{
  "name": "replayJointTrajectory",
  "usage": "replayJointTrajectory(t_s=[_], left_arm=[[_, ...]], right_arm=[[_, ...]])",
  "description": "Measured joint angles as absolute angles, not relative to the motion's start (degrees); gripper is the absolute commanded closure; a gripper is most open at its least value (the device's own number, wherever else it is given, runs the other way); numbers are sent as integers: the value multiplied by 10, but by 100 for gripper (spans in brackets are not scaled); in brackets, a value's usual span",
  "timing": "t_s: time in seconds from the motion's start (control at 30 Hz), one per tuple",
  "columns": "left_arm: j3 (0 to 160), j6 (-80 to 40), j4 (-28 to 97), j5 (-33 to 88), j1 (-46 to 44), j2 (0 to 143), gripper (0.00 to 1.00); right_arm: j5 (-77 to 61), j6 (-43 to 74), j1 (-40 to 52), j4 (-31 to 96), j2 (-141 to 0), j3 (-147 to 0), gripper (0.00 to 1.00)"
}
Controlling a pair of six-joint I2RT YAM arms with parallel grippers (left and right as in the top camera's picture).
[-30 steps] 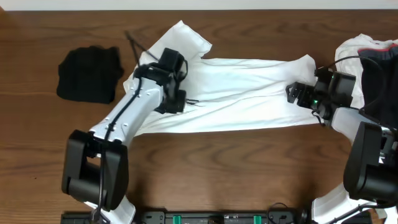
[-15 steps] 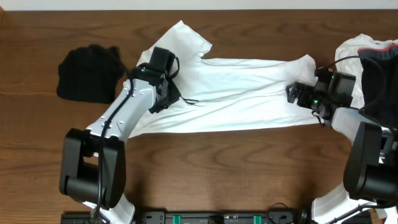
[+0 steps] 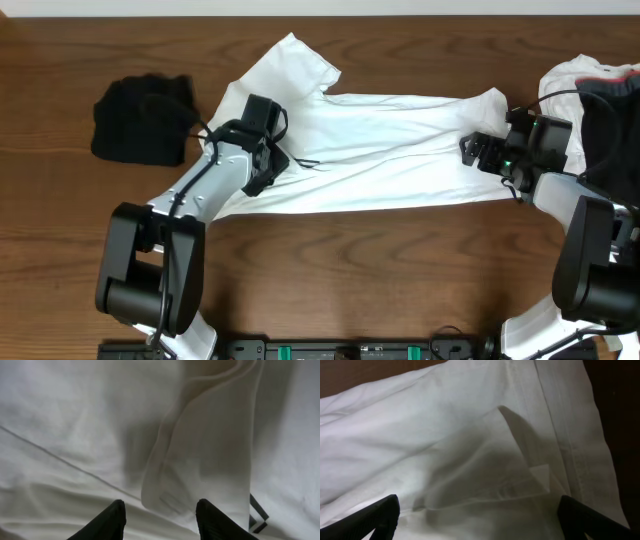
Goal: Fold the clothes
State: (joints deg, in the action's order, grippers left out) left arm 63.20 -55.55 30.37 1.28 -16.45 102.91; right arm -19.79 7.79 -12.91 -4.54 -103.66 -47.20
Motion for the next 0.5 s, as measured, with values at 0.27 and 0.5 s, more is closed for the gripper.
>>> replayJointTrajectory(t_s=[0.27, 0.5], left_arm=[[609, -573, 275, 13, -164, 1029, 52], [609, -581, 266, 13, -164, 1029, 60]], right_arm=[[-198, 78, -129, -45, -1037, -472, 1], [-198, 78, -129, -45, -1037, -472, 1]])
